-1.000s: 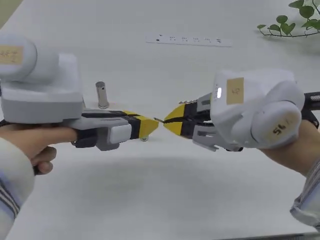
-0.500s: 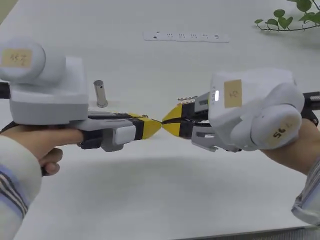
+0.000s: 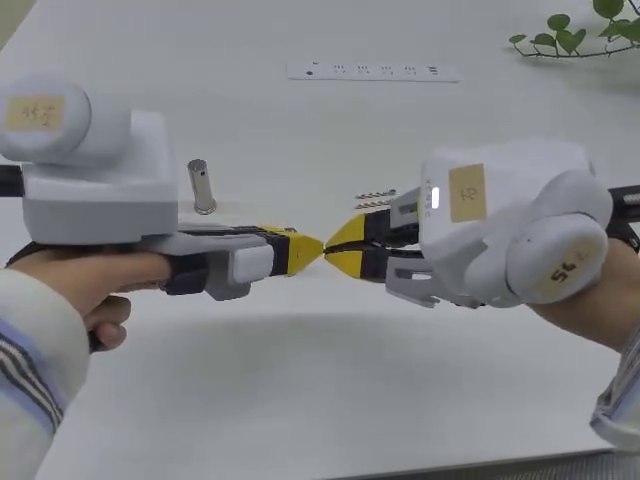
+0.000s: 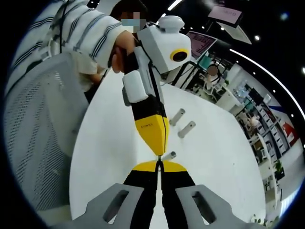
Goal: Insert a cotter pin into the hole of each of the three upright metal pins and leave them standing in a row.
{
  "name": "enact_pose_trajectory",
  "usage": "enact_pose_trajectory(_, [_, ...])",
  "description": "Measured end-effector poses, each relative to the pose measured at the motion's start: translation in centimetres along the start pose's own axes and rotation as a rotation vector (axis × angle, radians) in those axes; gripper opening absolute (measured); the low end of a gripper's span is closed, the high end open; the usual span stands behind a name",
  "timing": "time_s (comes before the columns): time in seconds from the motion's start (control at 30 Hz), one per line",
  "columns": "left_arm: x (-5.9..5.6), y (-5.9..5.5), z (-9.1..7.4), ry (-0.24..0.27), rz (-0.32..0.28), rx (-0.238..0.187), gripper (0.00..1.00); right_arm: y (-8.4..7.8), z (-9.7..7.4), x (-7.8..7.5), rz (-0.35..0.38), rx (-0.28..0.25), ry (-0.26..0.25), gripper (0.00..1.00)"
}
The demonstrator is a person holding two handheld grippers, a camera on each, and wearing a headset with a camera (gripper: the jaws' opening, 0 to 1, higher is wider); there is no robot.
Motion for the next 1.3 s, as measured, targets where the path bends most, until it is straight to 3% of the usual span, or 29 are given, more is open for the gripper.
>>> enact_pose_trajectory(0.37, [0.0,-0.4,0.1,-0.009,-0.017,0.022,0.01,-0.1,0.0,0.3,0.000,0.007,-0.002,0.02])
enact_pose_trajectory(0.77, [0.2,-0.7,0.1,-0.015,-0.092,0.051,0.01,0.0,0.1,0.6,-0.010,0.012,0.004,0.02])
enact_pose_trajectory(0.9, [0.3,-0.9,-0.1,-0.009,-0.145,0.071,0.00,0.1,0.2,0.8,-0.014,0.010,0.010,0.02])
enact_pose_trajectory(1.03, [0.3,-0.9,-0.2,0.000,-0.139,0.058,0.00,0.2,0.2,0.7,-0.013,0.006,0.009,0.02])
enact_pose_trajectory(1.17, [0.5,-1.2,-0.2,0.005,-0.225,0.106,0.00,0.1,0.5,0.9,-0.024,0.011,0.028,0.02])
enact_pose_trajectory(1.3, [0.4,-1.3,-0.4,0.009,-0.201,0.100,0.00,0.2,0.5,1.0,-0.021,-0.003,0.031,0.02])
Point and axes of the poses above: the centre of the closed fingertips' face, and the gripper's own axes: z roughly forward along the fingers, x roughly to its left, y roughly out of its top, the point moved 5 cm from there along -z, roughly backward along the fingers, and after that the axes turned 7 degrees about y, right-handed, at the moved point
